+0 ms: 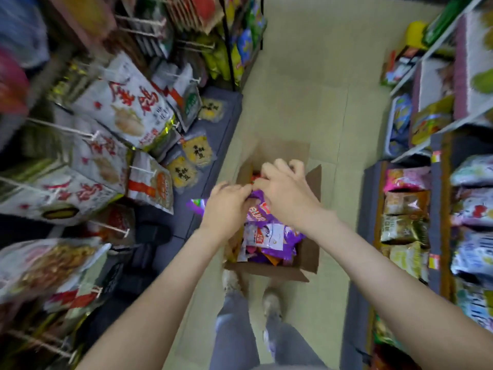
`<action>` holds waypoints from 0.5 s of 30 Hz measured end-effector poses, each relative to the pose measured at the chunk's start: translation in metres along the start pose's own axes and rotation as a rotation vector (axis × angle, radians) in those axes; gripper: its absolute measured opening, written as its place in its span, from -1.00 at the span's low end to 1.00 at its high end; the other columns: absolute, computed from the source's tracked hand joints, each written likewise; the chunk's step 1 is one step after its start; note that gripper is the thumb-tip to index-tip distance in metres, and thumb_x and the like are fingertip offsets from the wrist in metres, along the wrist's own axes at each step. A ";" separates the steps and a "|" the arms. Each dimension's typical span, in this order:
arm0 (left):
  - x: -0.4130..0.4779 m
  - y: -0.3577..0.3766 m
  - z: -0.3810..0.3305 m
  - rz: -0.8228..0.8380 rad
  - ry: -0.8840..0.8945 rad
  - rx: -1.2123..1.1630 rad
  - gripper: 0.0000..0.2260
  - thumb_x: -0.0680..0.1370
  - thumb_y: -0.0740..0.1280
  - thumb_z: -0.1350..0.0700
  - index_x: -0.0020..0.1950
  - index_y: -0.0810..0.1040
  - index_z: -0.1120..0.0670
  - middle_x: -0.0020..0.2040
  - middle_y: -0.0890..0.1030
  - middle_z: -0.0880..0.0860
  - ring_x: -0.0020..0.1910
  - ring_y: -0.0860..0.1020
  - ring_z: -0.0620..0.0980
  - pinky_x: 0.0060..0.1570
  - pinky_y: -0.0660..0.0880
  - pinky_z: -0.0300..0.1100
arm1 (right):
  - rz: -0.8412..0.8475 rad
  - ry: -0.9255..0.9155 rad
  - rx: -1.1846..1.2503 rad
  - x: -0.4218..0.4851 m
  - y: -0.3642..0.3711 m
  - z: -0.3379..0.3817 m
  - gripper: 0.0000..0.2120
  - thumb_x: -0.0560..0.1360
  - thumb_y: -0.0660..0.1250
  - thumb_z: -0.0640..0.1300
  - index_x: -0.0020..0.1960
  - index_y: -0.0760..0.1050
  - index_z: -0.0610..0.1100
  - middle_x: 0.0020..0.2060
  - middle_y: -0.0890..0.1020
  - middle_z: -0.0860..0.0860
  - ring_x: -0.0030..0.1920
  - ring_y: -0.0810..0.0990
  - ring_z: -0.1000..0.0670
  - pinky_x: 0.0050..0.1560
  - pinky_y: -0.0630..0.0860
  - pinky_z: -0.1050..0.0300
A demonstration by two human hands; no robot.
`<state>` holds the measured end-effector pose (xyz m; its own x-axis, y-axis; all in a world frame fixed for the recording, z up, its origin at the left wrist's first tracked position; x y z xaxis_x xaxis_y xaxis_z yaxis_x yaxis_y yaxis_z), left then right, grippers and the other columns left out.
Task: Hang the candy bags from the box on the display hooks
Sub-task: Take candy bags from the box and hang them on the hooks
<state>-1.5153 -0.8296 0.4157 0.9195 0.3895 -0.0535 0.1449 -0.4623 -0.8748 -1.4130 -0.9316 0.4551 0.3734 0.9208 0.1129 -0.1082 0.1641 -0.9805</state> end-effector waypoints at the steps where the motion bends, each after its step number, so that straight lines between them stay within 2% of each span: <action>1: -0.012 -0.014 -0.005 -0.080 -0.068 -0.059 -0.69 0.53 0.17 -0.06 -0.11 0.54 0.16 -0.20 0.62 0.16 -0.13 0.57 0.20 -0.05 0.43 0.01 | -0.074 0.008 0.016 0.002 -0.015 0.005 -0.83 0.25 0.34 -0.20 -0.18 0.58 -0.05 -0.19 0.52 -0.04 -0.07 0.31 -0.06 -0.06 0.13 0.04; 3: -0.037 -0.041 -0.013 -0.242 -0.233 -0.224 -0.79 0.57 0.30 0.04 -0.16 0.47 0.16 -0.23 0.59 0.19 -0.17 0.55 0.22 -0.19 0.39 0.02 | -0.177 0.049 0.092 0.007 -0.046 0.016 -0.74 0.33 0.37 -0.13 0.02 0.56 -0.03 -0.01 0.54 -0.05 0.04 0.33 -0.05 0.05 0.13 0.03; 5: -0.064 -0.071 -0.019 -0.377 -0.338 -0.403 -0.89 0.56 0.33 0.09 -0.09 0.54 0.12 -0.24 0.61 0.09 -0.19 0.58 0.14 -0.16 0.42 -0.01 | -0.178 0.094 0.272 0.016 -0.074 0.027 -0.64 0.40 0.41 -0.05 0.19 0.51 -0.04 0.15 0.51 -0.06 0.18 0.32 -0.02 0.14 0.14 0.04; 6: -0.076 -0.086 -0.020 -0.428 -0.380 -0.503 -0.93 0.56 0.34 0.10 -0.04 0.58 0.07 -0.24 0.62 0.00 -0.20 0.60 0.04 -0.15 0.46 -0.04 | -0.132 0.098 0.369 0.022 -0.084 0.034 -0.64 0.44 0.40 -0.03 0.21 0.50 -0.05 0.17 0.52 -0.05 0.22 0.36 -0.03 0.17 0.17 0.05; 8: -0.103 -0.118 -0.022 -0.530 -0.432 -0.662 -0.93 0.55 0.35 0.10 -0.10 0.57 -0.06 -0.26 0.61 -0.13 -0.27 0.57 -0.19 -0.14 0.48 -0.11 | -0.058 0.053 0.475 0.032 -0.103 0.057 -0.75 0.50 0.34 -0.04 0.14 0.56 -0.09 0.09 0.60 -0.05 0.17 0.49 -0.08 0.18 0.25 0.04; 9: -0.115 -0.132 -0.022 -0.584 -0.444 -0.713 -0.89 0.55 0.35 0.11 -0.14 0.55 -0.10 -0.25 0.62 -0.15 -0.27 0.55 -0.23 -0.12 0.48 -0.12 | -0.039 0.023 0.517 0.036 -0.112 0.071 -0.79 0.52 0.32 -0.05 0.08 0.58 -0.12 0.00 0.63 -0.06 0.09 0.53 -0.08 0.13 0.30 0.04; 12: -0.155 -0.176 -0.025 -0.734 -0.431 -0.859 -0.89 0.54 0.36 0.15 -0.13 0.58 -0.06 -0.26 0.65 -0.13 -0.24 0.56 -0.17 -0.11 0.51 -0.15 | -0.015 -0.053 0.659 0.043 -0.143 0.121 -0.81 0.55 0.29 -0.08 0.01 0.57 -0.20 -0.21 0.53 -0.01 -0.13 0.46 0.01 -0.11 0.26 0.13; 14: -0.183 -0.204 -0.024 -0.798 -0.413 -0.932 -0.93 0.54 0.36 0.17 -0.10 0.59 0.02 -0.26 0.67 -0.10 -0.26 0.58 -0.17 -0.16 0.53 -0.20 | -0.042 -0.148 0.715 0.048 -0.163 0.157 -0.83 0.54 0.31 -0.10 -0.03 0.58 -0.21 -0.25 0.49 0.03 -0.17 0.44 0.03 -0.15 0.26 0.15; 15: -0.196 -0.216 -0.021 -0.818 -0.418 -0.971 -0.97 0.53 0.36 0.17 -0.08 0.59 0.06 -0.24 0.68 -0.06 -0.25 0.59 -0.13 -0.14 0.55 -0.17 | -0.043 -0.189 0.741 0.050 -0.173 0.175 -0.84 0.53 0.32 -0.11 -0.03 0.59 -0.20 -0.24 0.49 0.04 -0.16 0.46 0.03 -0.13 0.30 0.13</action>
<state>-1.7193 -0.8233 0.6250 0.2892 0.9570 0.0228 0.9567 -0.2882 -0.0401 -1.5368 -0.8522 0.6585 0.2347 0.9420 0.2399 -0.7113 0.3346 -0.6181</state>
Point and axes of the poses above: each hand's wrist, its own x-axis towards the middle knuckle, its own y-axis out of the palm, z = x × y, the point moved 1 cm from there along x, towards the middle knuckle
